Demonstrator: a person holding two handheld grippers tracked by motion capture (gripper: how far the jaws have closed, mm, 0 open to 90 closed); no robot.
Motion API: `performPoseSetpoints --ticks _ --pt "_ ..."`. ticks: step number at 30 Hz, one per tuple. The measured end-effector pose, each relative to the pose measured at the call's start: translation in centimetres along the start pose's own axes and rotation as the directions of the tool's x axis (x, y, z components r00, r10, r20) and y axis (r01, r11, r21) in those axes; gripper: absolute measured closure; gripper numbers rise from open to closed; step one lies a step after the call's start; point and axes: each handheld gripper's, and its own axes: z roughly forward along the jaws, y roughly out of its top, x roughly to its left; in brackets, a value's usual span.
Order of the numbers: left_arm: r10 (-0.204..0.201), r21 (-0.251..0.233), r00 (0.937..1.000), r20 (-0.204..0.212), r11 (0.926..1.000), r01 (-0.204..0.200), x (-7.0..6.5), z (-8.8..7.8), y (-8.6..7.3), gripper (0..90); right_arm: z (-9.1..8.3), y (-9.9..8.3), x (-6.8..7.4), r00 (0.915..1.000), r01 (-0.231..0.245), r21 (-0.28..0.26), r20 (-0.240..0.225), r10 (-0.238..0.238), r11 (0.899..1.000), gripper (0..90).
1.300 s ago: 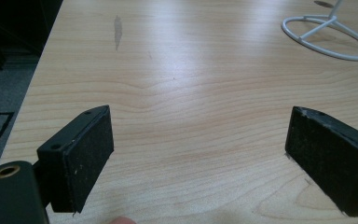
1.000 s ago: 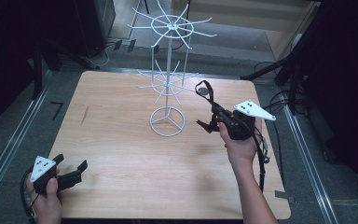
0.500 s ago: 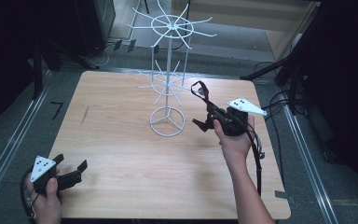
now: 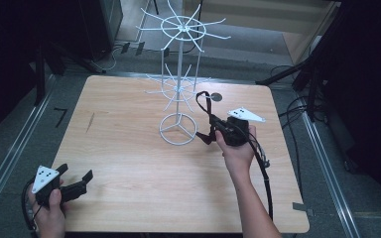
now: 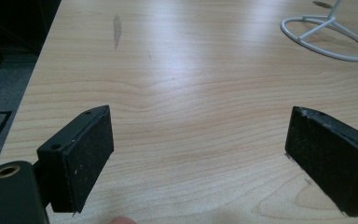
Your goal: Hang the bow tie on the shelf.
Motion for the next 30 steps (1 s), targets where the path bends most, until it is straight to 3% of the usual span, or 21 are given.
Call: performPoseSetpoints --ticks 16,19,24,30 --pt "-0.002 0.000 1.0000 -0.003 1.0000 0.002 0.0 0.0 0.0 8.3 3.1 -1.5 1.2 0.9999 0.013 0.080 -0.010 -0.012 0.997 85.9" --pt "0.001 0.004 1.0000 -0.005 1.0000 -0.001 0.0 0.0 0.0 8.3 3.3 -1.7 1.1 0.9996 0.014 0.077 -0.024 -0.012 0.997 74.2" --pt "0.004 0.005 1.0000 -0.006 1.0000 -0.004 0.0 0.0 0.0 8.3 2.8 -1.5 1.1 0.9995 0.023 0.063 -0.024 -0.021 0.998 46.7" --pt "0.007 0.006 0.9999 -0.010 1.0000 -0.007 -0.1 0.0 0.0 8.3 1.3 -1.4 0.8 0.9993 0.035 0.068 -0.018 -0.034 0.997 29.8"
